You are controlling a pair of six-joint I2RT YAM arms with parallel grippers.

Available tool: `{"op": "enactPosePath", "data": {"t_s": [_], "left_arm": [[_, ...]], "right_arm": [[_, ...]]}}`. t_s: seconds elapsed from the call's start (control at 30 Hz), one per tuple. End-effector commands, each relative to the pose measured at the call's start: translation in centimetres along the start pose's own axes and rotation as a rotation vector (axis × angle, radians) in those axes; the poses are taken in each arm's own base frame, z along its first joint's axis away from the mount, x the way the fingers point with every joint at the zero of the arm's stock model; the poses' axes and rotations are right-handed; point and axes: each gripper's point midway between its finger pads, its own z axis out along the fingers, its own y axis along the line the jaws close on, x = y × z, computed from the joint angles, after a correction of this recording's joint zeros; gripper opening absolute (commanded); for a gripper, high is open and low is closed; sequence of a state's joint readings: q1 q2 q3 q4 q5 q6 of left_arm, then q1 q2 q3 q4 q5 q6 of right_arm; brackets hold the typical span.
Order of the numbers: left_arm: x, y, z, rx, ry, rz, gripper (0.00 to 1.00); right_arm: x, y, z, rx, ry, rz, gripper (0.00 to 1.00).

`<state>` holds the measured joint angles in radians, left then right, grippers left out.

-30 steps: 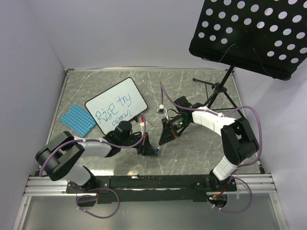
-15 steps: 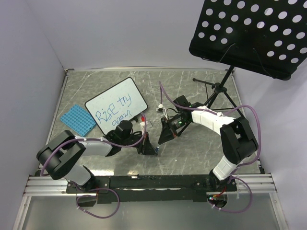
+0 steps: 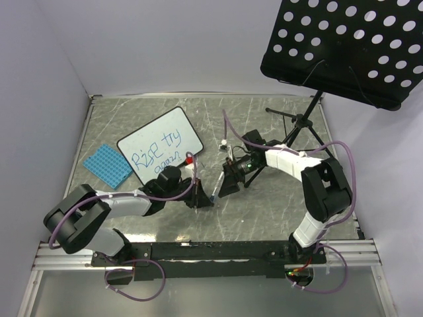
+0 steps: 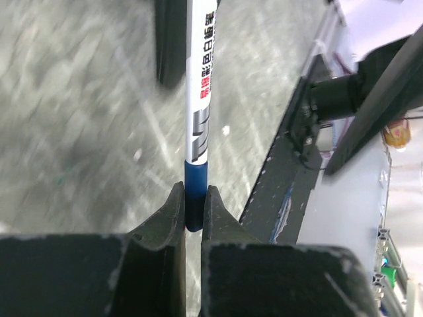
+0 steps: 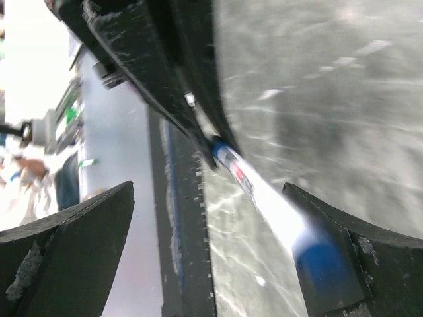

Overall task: Write a sentence on the whiteboard
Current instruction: Insert the whiteboard marker without the cap into the pen cap, then put down the whiteboard marker at the center of the board.

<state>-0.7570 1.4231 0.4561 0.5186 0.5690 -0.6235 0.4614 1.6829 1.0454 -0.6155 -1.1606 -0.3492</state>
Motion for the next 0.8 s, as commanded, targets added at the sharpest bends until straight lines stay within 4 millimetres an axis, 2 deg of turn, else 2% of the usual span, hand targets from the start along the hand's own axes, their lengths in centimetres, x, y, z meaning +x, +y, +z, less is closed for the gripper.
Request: {"op": "enactPosePath", "data": {"t_s": [0.0,0.07,0.1,0.13,0.2,0.37,0.4,0.43,0.47,0.53,0.6,0.67,0.7,0.77], "left_arm": [[1.4,1.2,-1.2,-0.11,0.017,-0.109,0.01],[1.9,1.6,-1.8,-0.146,0.014,-0.139,0.01],[1.5,1.7,-2.2,-0.17,-0.011,-0.143,0.01],[2.2,2.2,-2.6,-0.203,0.004,-0.171,0.01],[2.2,3.2,-2.8,-0.258,-0.004,-0.182,0.02],[3.0,5.0,-2.2,-0.345,0.044,-0.232,0.1],[3.2,5.4,-2.1,-0.361,0.053,-0.24,0.18],[2.6,5.8,-1.9,-0.389,0.039,-0.234,0.22],[2.9,6.2,-1.9,-0.408,0.05,-0.239,0.23],[2.5,6.9,-1.9,-0.448,0.039,-0.24,0.37],[1.8,6.7,-2.2,-0.459,0.014,-0.232,0.56],[0.8,6.4,-2.8,-0.474,-0.033,-0.221,0.65],[-0.2,5.6,-3.5,-0.471,-0.07,-0.208,0.74],[-1.3,5.1,-4.4,-0.48,-0.126,-0.192,0.8]], "right_arm": [[-2.1,-1.8,-2.4,0.143,-0.089,-0.04,1.0],[-2.2,-2.5,-3.1,0.198,-0.102,-0.031,1.0],[-2.2,-2.6,-3.2,0.206,-0.103,-0.034,1.0],[-2.3,-2.6,-3.3,0.216,-0.107,-0.047,1.0],[-2.4,-2.5,-3.5,0.227,-0.111,-0.061,1.0],[-2.5,-2.3,-3.9,0.256,-0.113,-0.096,1.0],[-2.5,-2.2,-4.0,0.261,-0.116,-0.106,1.0],[-2.6,-1.9,-4.2,0.268,-0.121,-0.121,1.0],[-2.5,-1.9,-4.3,0.277,-0.119,-0.125,1.0],[-2.7,-1.4,-4.6,0.285,-0.126,-0.152,1.0],[-2.5,-1.3,-4.8,0.296,-0.126,-0.166,1.0],[-2.3,-0.8,-5.0,0.303,-0.123,-0.175,1.0],[-2.1,-0.6,-5.0,0.3,-0.117,-0.186,1.0],[-1.8,-0.1,-5.1,0.311,-0.112,-0.203,1.0]]}}
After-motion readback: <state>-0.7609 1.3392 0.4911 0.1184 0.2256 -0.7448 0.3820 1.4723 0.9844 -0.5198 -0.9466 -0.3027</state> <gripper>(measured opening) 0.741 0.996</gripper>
